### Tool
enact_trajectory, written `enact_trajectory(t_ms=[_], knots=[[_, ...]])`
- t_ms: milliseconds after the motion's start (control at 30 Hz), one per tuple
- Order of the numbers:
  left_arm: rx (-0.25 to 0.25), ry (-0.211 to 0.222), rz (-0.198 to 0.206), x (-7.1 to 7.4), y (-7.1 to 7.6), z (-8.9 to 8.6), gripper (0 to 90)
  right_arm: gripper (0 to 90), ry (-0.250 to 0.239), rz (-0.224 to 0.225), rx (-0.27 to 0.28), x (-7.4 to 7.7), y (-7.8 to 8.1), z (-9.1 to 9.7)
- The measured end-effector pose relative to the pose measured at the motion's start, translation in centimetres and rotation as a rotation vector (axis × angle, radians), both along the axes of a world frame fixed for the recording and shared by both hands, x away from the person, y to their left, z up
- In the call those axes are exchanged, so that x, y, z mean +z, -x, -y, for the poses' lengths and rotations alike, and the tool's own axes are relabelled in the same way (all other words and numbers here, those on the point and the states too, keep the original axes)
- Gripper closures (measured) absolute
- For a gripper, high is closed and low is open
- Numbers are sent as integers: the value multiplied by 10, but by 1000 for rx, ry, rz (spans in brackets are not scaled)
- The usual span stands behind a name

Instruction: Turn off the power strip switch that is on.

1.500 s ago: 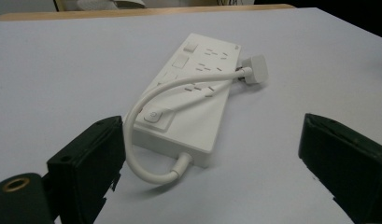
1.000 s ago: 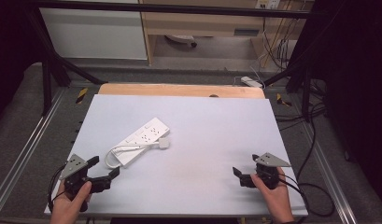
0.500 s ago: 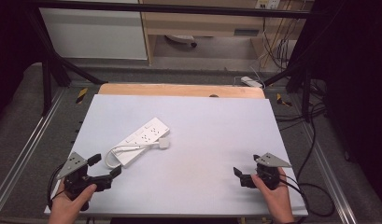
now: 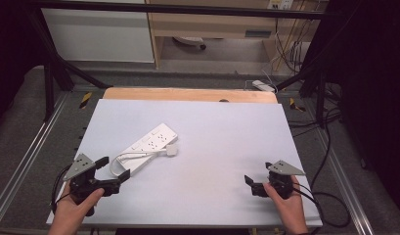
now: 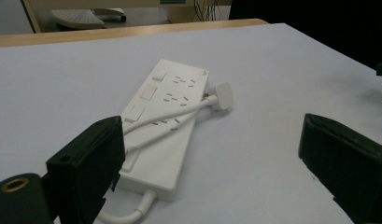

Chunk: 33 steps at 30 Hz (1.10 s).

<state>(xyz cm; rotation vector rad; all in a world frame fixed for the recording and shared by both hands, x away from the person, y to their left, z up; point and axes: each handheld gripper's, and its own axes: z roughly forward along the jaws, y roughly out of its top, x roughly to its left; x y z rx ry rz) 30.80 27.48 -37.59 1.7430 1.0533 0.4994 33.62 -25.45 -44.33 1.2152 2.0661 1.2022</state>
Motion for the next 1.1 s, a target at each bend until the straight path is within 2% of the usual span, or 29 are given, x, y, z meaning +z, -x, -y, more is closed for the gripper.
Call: enact_trajectory(t_ms=[233,667,1000,1100], knots=[[-7,-18,-9,8,-7,6,73,45,2,-3,1,0,0,0],[-20,-11,5,17,-24,17,75,44,3,-4,3,0,0,1],[-34,-3,1,24,-47,24,77,43,-6,-5,7,0,1,0],[-44,19,4,27,-55,28,79,43,-9,-6,8,0,0,0]])
